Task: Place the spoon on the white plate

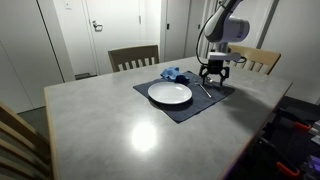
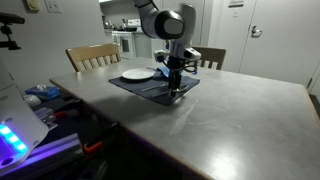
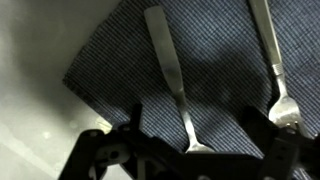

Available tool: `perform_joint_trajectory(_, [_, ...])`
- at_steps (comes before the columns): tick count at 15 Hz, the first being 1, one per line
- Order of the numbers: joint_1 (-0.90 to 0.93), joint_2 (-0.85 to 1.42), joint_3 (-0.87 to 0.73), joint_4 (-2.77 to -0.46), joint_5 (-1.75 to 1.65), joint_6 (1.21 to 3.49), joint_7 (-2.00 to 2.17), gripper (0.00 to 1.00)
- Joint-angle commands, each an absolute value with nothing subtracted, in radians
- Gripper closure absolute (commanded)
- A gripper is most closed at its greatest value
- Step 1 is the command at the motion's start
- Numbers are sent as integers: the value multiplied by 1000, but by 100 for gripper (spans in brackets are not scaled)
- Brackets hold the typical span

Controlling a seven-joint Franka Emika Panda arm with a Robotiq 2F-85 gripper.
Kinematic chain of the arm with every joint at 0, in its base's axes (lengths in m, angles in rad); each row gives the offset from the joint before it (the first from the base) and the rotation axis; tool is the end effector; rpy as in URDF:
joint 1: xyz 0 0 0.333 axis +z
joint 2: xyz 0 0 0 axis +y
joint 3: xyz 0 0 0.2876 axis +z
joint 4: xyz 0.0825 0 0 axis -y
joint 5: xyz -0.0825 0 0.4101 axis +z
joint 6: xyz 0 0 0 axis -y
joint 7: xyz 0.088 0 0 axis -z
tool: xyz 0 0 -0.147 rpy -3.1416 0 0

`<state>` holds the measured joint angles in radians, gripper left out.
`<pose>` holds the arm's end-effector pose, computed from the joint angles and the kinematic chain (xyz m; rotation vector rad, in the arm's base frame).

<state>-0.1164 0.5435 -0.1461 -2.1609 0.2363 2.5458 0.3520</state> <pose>0.5128 -0.1465 0.0441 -2.8514 1.2140 0.2283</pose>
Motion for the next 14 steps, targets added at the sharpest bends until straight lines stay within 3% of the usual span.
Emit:
perform_joint_trajectory(1, [-140,544,-132,-2158,256,2530,313,9])
perform_joint_trajectory(5, [-138,533,-130,-2156,255,2531,314,39])
perform_joint_trajectory(7, [-137,528,-130,-2153,253,2528,315,46])
perform_joint_trajectory(8, [-138,529,-130,-2151,253,2526,314,43])
perform_joint_trajectory(11, [-141,532,-128,-2144,255,2521,311,49])
perform_joint_trajectory(12, [-143,530,-128,-2144,257,2520,308,64])
perform_joint_trajectory(13, [-143,530,-127,-2143,257,2521,308,73])
perform_joint_trajectory(14, [-145,530,-127,-2143,258,2520,306,75])
